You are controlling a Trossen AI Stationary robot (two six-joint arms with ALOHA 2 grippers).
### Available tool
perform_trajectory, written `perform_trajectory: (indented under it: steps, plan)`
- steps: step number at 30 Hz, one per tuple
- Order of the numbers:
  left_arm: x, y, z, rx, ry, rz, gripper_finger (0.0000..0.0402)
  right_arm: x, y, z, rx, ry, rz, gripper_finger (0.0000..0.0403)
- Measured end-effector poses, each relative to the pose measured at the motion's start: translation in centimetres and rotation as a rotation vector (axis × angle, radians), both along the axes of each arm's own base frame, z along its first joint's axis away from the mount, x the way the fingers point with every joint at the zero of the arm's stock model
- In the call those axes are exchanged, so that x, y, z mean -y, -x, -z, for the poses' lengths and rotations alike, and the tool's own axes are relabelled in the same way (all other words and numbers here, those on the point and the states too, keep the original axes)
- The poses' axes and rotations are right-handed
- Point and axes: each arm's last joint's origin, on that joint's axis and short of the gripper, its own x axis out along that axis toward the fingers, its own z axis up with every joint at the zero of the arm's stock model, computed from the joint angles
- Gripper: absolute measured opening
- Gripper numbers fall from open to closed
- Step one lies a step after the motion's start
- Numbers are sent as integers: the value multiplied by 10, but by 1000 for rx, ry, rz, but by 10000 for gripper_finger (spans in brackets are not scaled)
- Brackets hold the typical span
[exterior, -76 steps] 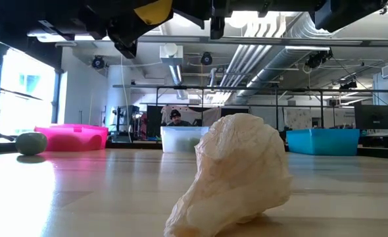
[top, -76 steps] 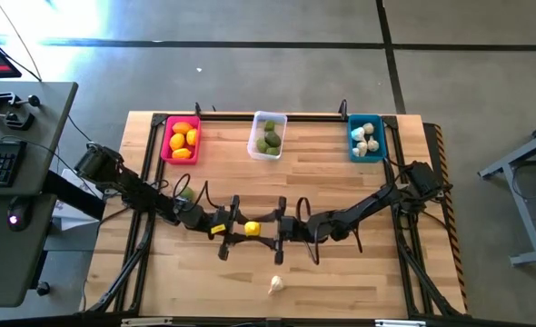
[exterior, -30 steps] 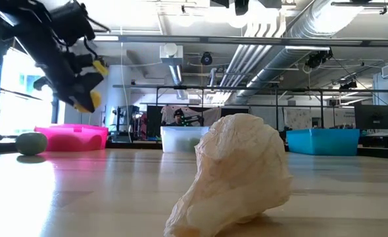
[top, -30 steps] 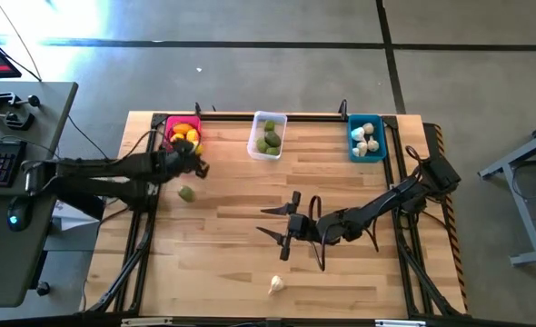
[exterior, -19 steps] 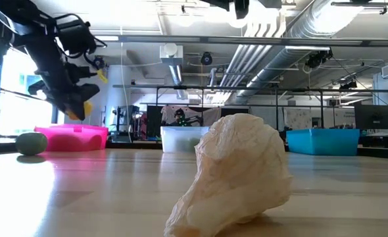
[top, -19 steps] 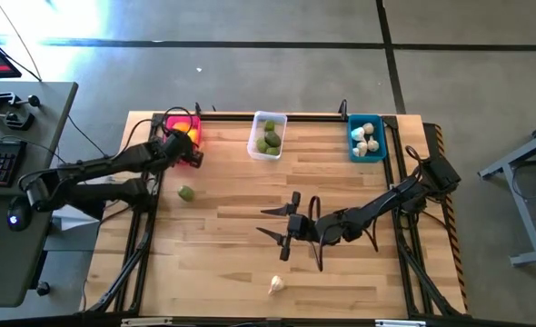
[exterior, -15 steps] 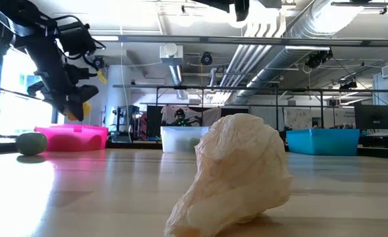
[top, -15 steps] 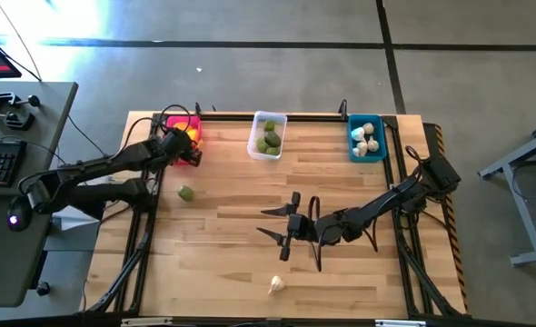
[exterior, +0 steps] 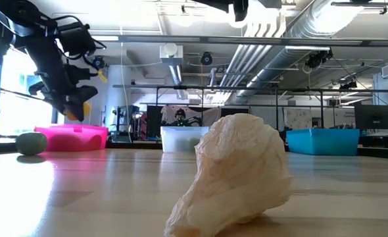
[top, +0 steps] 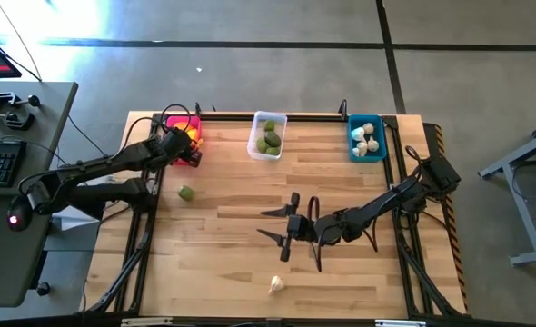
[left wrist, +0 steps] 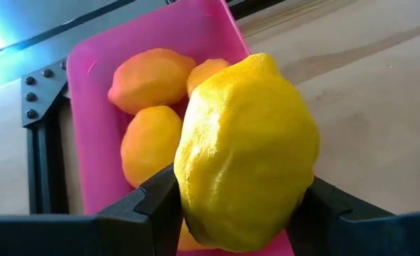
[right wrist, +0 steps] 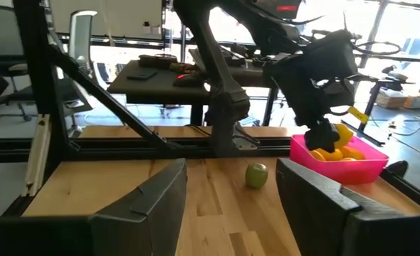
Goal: Sort produce into baskets
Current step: Put the lemon into the pink bin, then put the lime into the white bin
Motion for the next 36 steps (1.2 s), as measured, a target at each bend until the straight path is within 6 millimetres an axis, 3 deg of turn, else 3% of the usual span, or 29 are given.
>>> perform_trajectory:
  steps: [6,13,22,25,29,36]
  plan:
    - [-5,2,0,49,50,33,188,0,0,0,-1,0,-3,205]
    - [-18,14,0,79,67,-66,193,0,0,0,-1,0,-3,205]
    - [-25,15,-3,113,62,8,224,0,0,1,-8,4,-4,205]
    - [-25,13,-4,136,100,81,226,0,0,1,-9,5,-4,205]
    - [-21,1,-22,261,144,279,210,0,0,1,-12,13,-4,205]
    - [13,-18,-57,398,205,685,123,0,0,2,-23,26,-4,205]
